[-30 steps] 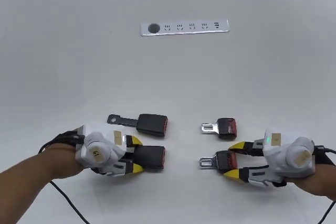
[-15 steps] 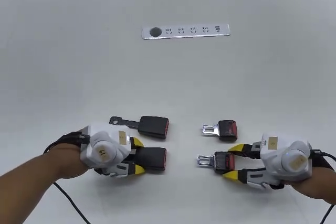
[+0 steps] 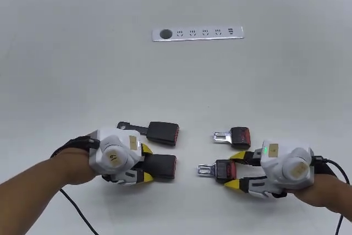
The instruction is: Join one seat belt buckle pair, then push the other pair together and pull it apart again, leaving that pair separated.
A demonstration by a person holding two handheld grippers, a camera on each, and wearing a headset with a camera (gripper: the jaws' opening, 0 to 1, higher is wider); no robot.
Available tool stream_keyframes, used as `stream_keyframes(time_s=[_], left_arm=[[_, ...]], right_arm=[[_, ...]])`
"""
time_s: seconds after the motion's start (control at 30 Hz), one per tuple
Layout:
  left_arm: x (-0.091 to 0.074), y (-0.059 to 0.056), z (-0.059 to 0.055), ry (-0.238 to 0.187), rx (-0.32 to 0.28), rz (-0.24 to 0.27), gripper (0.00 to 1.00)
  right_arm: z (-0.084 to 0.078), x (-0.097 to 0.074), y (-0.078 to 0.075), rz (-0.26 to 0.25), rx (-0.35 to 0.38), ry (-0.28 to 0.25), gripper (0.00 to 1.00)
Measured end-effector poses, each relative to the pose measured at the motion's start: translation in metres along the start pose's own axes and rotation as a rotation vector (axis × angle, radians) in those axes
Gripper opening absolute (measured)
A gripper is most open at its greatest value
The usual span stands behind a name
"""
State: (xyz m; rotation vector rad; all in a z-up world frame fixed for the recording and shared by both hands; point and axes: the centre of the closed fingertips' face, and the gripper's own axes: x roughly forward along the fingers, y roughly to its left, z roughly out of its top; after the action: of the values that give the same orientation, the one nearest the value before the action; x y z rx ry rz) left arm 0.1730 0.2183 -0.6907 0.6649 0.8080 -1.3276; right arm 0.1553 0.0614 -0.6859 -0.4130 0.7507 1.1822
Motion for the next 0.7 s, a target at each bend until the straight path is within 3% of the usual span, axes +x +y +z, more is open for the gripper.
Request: stream_keyframes(time_s=[0.7], left_arm=[[0.002,0.001,-0.001,0.027,-0.007,0.004,0.33]], right_arm=[[0.032,0.029,0.007,0.009,-0.014,-0.056,0.33]])
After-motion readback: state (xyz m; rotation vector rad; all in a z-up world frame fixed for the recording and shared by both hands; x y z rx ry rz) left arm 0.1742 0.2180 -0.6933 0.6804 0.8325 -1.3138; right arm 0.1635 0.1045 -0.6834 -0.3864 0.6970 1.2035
